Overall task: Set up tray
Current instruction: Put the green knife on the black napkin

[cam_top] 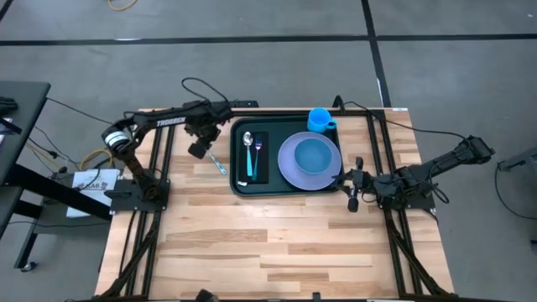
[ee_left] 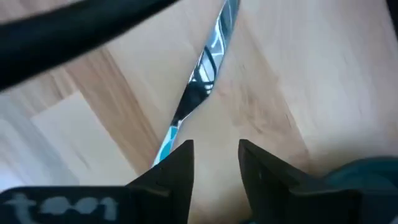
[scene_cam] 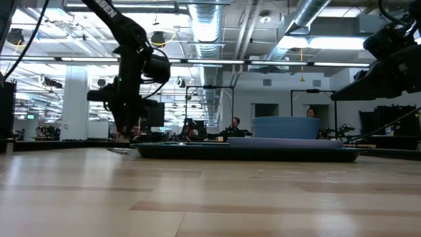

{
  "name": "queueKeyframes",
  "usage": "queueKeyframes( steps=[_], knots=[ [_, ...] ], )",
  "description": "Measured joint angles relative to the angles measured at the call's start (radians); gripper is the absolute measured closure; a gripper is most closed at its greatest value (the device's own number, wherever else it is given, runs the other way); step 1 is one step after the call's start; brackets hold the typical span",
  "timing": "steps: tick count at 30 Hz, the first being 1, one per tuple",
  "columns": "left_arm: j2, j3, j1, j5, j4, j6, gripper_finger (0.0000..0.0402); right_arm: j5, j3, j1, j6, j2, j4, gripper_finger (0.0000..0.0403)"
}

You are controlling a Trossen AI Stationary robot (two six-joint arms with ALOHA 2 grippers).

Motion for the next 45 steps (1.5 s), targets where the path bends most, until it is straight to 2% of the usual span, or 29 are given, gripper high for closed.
queueKeyframes(
  steps=[9,15,24,28,32,39,45],
  knots=[
    [0.001,0.024,-0.02,-0.008,-0.215,-0.019,0.027,0.0,0.0,0.0,0.0,0.0,0.0,0.0296],
    [0.001,0.024,-0.028,0.006,-0.217,-0.021,0.0246,0.0,0.0,0.0,0.0,0.0,0.0,0.0296],
    [0.001,0.024,-0.032,0.026,-0.215,-0.021,0.0167,0.0,0.0,0.0,0.0,0.0,0.0,0.0296],
    [0.001,0.024,-0.033,0.013,-0.215,0.009,0.0146,0.0,0.0,0.0,0.0,0.0,0.0,0.0296],
    [0.002,0.003,-0.038,0.001,-0.172,0.028,0.0141,0.0,0.0,0.0,0.0,0.0,0.0,0.0296],
    [0.002,-0.073,-0.038,0.029,0.004,0.07,0.0141,0.0,0.0,0.0,0.0,0.0,0.0,0.0296],
    [0.002,-0.102,-0.03,0.024,0.028,0.071,0.0141,0.0,0.0,0.0,0.0,0.0,0.0,0.0296]
  ],
)
